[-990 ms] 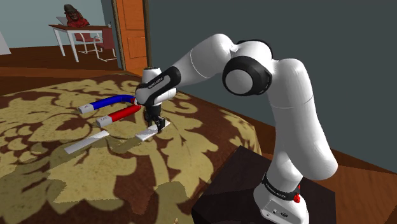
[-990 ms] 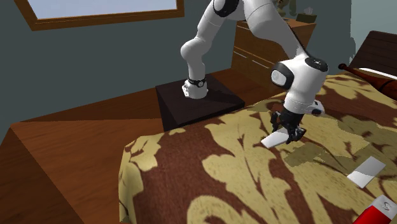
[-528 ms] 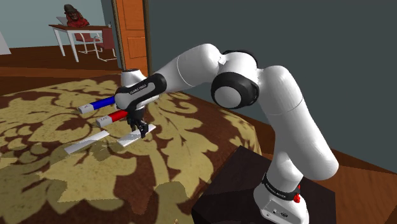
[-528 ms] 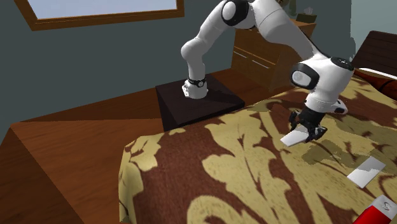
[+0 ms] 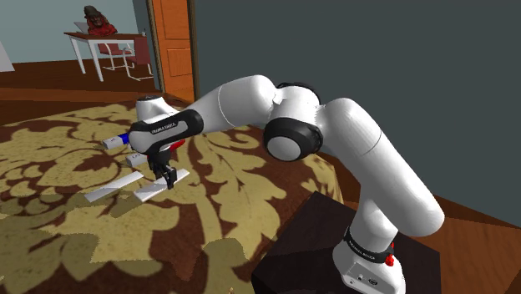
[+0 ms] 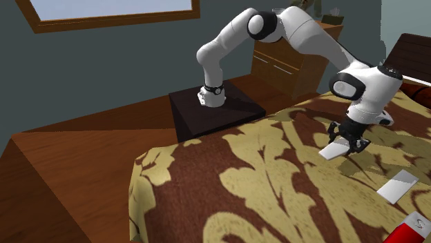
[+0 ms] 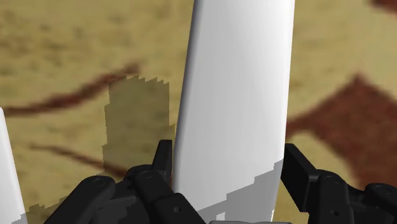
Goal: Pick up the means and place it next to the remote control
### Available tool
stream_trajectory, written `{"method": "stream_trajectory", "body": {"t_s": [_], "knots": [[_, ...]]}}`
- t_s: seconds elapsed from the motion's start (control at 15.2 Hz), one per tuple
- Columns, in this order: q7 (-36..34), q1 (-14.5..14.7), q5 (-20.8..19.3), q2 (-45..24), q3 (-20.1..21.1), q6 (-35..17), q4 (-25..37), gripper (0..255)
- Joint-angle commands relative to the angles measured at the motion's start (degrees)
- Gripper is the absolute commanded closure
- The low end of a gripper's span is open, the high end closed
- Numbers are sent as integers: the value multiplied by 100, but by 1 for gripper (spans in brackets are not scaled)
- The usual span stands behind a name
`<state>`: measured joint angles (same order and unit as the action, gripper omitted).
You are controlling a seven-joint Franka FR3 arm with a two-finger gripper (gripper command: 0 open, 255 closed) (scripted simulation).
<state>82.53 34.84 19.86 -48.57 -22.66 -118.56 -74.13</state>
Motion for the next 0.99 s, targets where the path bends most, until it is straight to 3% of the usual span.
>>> {"method": "stream_trajectory", "body": {"t_s": [0.0,0.92], "knots": [[10,-9,25,-80,21,-95,-13,255],[68,-75,145,-512,135,-514,-3,255]]}}
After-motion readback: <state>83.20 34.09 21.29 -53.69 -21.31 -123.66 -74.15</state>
